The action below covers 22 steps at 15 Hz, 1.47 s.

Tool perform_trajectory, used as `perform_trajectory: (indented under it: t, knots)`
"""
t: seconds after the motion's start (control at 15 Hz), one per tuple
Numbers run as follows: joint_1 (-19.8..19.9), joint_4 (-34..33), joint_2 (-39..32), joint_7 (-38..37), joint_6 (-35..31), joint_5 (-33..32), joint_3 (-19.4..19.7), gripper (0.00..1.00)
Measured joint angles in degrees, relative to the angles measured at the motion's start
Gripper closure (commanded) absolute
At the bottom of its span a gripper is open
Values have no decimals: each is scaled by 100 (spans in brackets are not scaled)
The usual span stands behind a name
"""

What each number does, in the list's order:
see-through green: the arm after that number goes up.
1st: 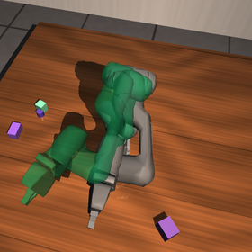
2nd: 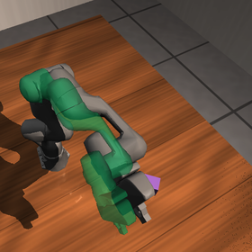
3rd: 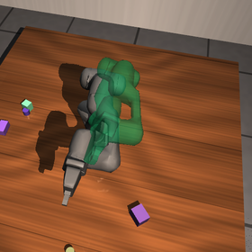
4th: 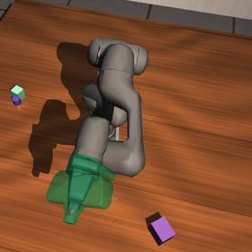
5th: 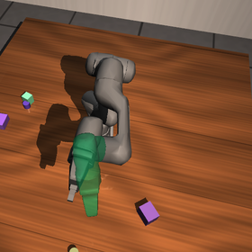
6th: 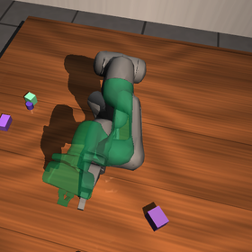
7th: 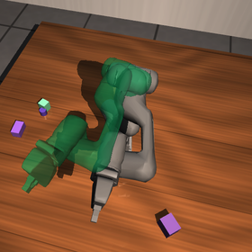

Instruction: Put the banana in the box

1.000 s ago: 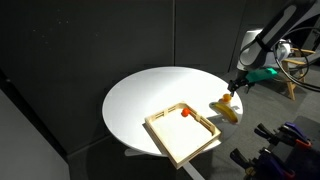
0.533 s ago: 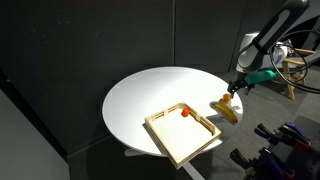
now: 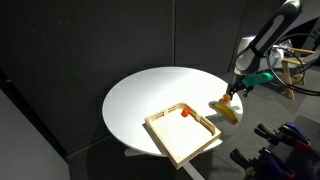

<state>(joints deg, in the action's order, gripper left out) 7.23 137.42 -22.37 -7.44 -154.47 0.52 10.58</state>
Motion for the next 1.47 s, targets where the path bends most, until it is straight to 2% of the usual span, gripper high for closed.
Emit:
perform_trajectory:
  t: [0.73, 1.47]
  knots:
    - [-253, -136, -213, -213, -1, 0, -48, 0]
    - [-269, -340, -571, -220, -56, 0, -47, 0]
